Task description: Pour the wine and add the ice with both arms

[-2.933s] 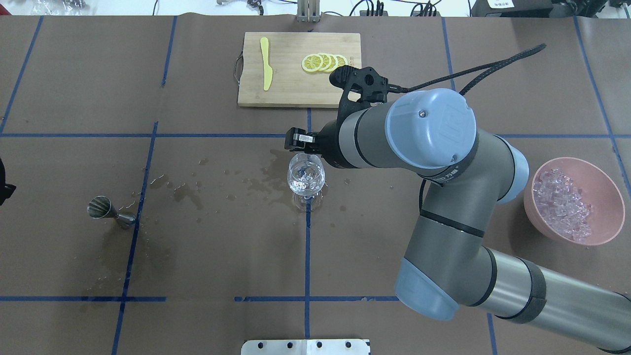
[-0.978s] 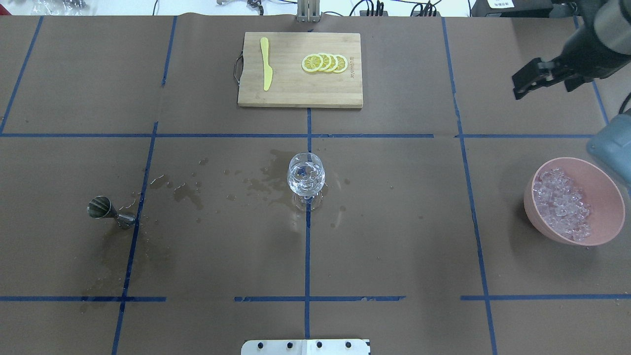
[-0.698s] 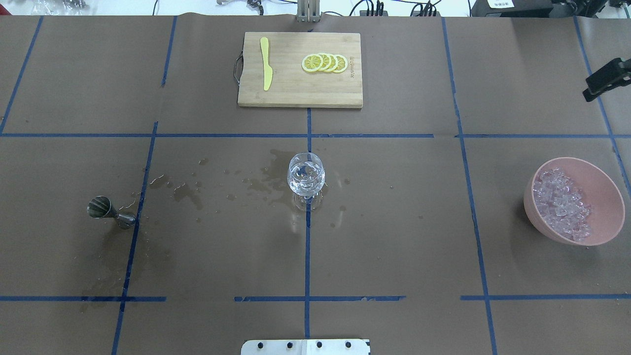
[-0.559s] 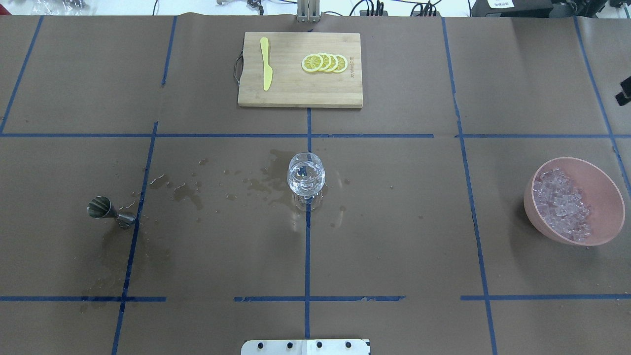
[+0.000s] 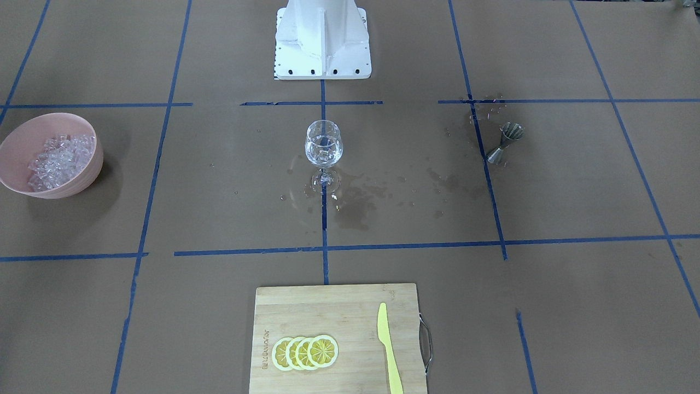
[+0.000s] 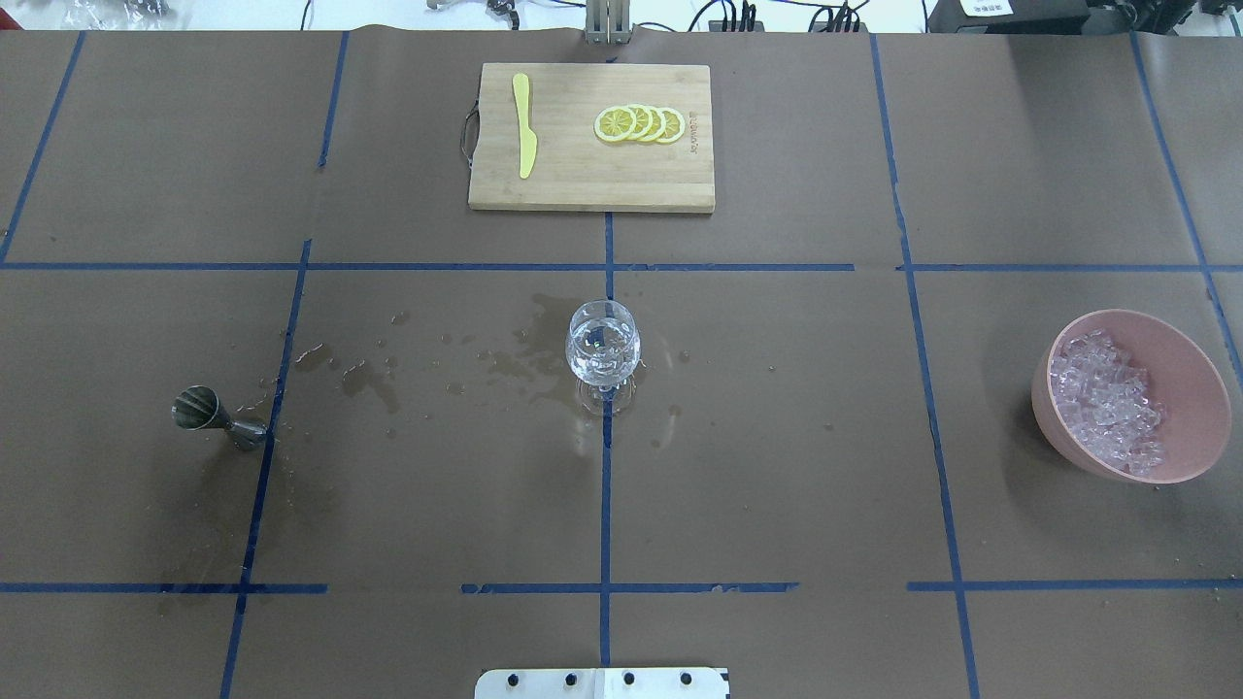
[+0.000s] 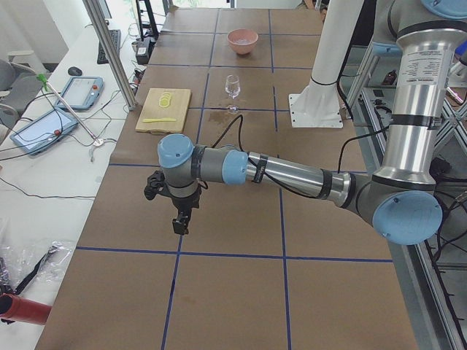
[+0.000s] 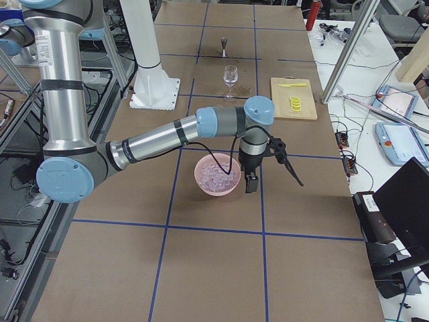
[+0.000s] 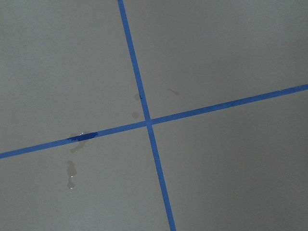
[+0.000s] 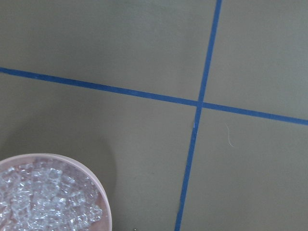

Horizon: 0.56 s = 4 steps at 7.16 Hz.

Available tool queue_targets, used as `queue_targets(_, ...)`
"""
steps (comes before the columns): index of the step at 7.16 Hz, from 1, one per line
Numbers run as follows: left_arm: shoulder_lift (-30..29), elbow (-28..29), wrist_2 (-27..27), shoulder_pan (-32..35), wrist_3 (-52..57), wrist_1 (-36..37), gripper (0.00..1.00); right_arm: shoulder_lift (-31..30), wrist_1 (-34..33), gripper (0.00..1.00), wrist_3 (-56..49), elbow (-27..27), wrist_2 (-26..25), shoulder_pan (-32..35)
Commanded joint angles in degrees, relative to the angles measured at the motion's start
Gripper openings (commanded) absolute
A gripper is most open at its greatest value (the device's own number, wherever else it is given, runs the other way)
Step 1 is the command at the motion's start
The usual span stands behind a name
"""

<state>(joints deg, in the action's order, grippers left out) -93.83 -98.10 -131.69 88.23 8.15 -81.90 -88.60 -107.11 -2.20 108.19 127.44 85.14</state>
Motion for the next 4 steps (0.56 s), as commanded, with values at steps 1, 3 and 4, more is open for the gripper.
queue_targets(1,1.0,3.1,-0.1,0.4,0.0,-0.1,1.0,-3.4,2.3,1.0,0.0,-1.0,2.3,2.5)
queue_targets(3,0.7,6.2,-1.3,0.3,-4.1,-0.5,1.0,-3.3,4.1,1.0,-0.3,-6.3,10.3,5.5)
queue_targets(4,0.7,7.9,-1.6,0.3,-5.9,-2.7,1.0,-3.4,8.0,1.0,-0.3,-8.8,10.5,5.8)
